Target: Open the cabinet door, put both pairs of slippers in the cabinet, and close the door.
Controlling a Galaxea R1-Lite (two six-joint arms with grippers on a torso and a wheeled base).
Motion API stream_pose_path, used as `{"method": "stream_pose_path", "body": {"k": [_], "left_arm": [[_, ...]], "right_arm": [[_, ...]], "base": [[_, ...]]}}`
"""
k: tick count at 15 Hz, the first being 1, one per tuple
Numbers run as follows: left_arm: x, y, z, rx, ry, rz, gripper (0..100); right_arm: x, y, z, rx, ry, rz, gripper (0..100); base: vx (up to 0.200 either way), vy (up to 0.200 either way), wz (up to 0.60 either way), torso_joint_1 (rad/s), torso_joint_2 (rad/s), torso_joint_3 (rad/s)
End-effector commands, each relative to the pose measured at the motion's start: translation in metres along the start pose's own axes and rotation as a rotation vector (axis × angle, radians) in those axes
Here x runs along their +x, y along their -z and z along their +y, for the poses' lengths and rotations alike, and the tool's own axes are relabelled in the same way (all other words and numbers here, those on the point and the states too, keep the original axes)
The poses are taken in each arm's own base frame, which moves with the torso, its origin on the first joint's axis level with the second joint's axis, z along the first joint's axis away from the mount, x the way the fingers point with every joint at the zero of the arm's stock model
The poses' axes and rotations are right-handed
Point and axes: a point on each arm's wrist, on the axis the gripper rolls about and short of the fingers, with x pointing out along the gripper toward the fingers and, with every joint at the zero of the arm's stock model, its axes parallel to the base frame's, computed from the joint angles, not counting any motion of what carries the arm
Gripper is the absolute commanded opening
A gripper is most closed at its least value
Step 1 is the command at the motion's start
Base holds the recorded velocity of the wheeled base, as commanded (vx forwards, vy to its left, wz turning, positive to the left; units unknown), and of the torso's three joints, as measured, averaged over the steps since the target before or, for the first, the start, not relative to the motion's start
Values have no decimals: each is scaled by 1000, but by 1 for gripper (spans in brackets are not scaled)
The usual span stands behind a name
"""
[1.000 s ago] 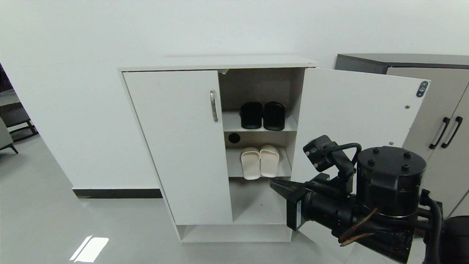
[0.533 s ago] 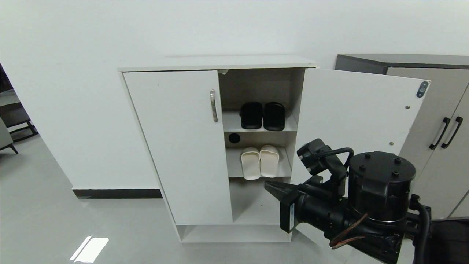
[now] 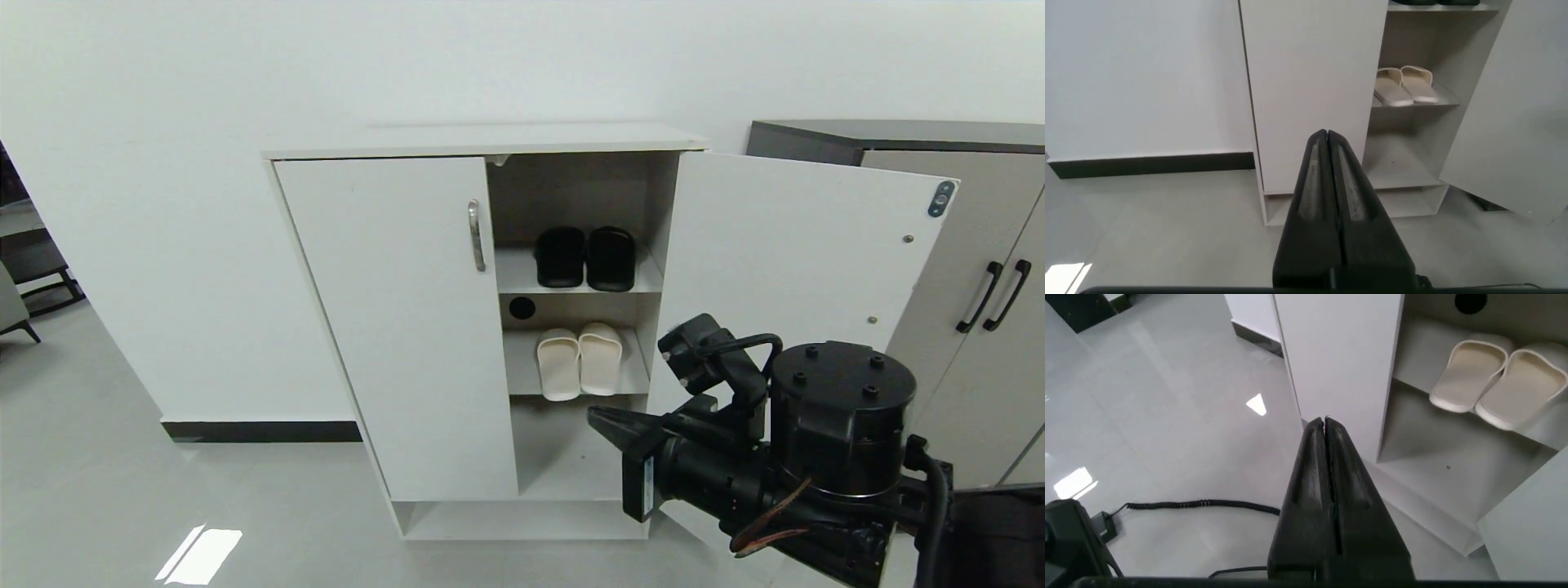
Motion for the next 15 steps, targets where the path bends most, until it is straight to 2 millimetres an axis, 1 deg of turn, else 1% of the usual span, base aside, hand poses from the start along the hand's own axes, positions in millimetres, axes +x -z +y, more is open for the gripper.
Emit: {"method": "stream_pose_path", "body": {"k": [1, 4, 15], "left_arm": [[0, 0, 0, 0, 0, 1, 0], [0, 0, 0, 0, 0, -1, 0], [0, 0, 0, 0, 0, -1, 0]], "right_arm": [[1, 1, 0, -2, 0, 5, 0], [0, 2, 0, -4, 1, 8, 0], [1, 3, -1, -3, -6, 14, 0]], "base": [[0, 0, 0, 0, 0, 0], [0, 0, 0, 71, -212, -222], [0, 0, 0, 174, -477, -287]]}}
